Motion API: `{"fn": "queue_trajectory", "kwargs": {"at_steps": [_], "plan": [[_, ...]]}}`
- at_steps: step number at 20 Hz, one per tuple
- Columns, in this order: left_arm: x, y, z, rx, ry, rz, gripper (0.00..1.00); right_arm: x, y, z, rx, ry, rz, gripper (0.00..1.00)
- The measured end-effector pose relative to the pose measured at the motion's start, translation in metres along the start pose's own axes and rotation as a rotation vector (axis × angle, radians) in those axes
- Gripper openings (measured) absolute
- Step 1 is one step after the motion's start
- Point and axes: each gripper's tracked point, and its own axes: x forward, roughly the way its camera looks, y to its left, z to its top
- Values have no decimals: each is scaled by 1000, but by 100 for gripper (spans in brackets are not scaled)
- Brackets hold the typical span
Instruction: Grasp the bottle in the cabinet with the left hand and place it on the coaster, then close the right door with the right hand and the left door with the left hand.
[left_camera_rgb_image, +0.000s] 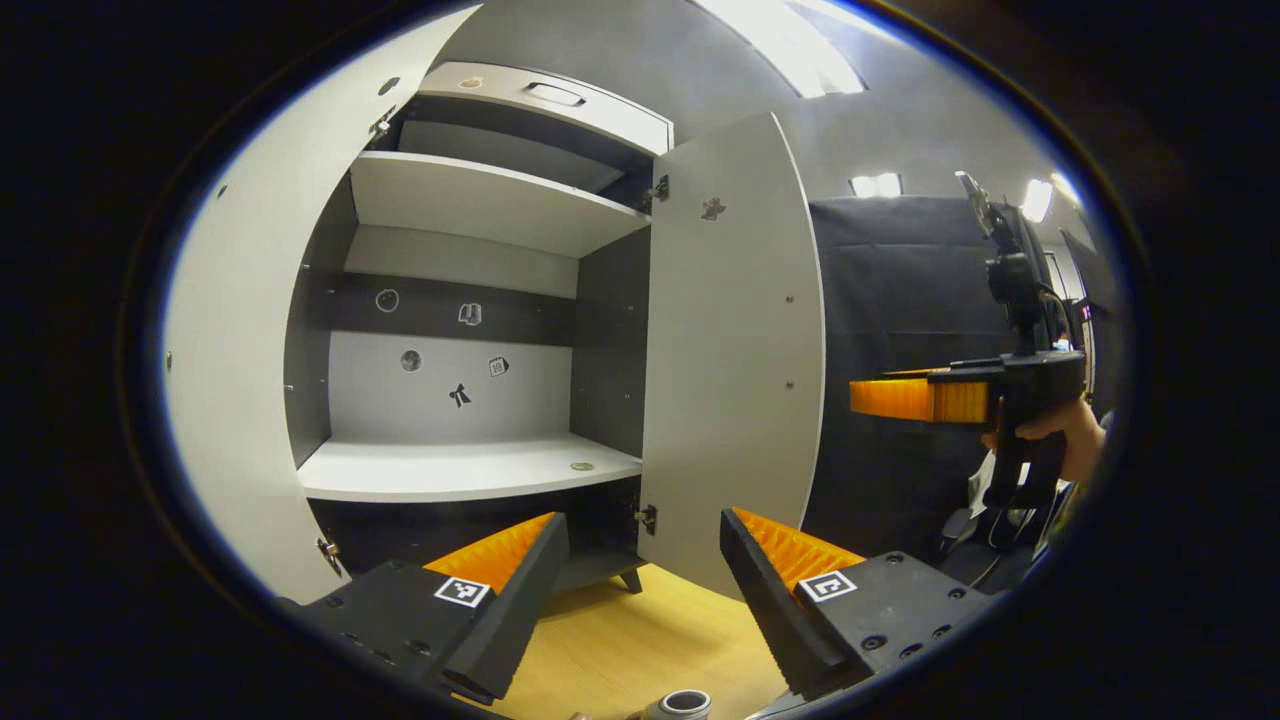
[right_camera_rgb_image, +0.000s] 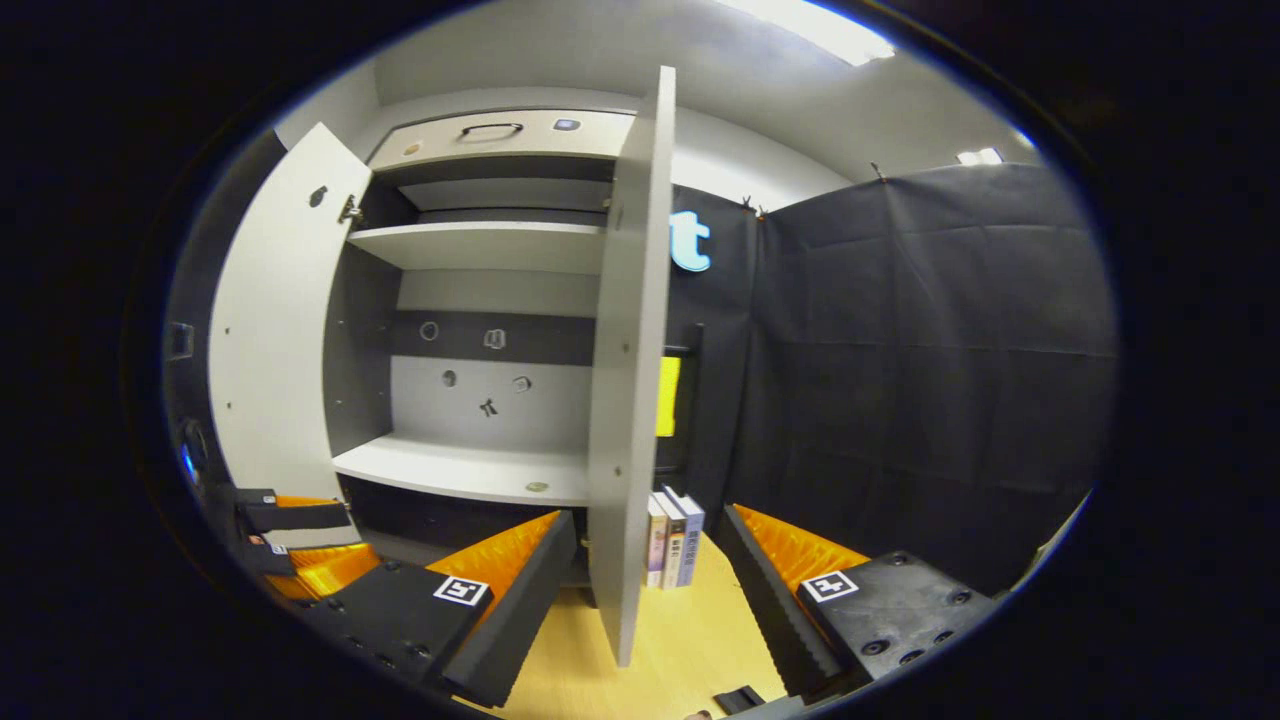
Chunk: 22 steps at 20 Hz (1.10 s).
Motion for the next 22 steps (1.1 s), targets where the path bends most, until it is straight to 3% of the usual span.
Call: {"fn": "queue_trajectory", "kwargs": {"at_steps": [4,8,12,17,22], "plan": [[7,20,19,9,2,33,96,23,-22,22,61,-14,-17,98],[14,35,29,-7,-9,100,96,51,-33,37,74,-41,31,97],[15,45,32,-11,-13,189,96,71,-21,37,107,-26,140,98],[17,32,25,-11,12,236,93,72,-2,37,112,-13,274,97],[10,28,27,-38,2,275,93,69,56,38,149,0,471,100]]}}
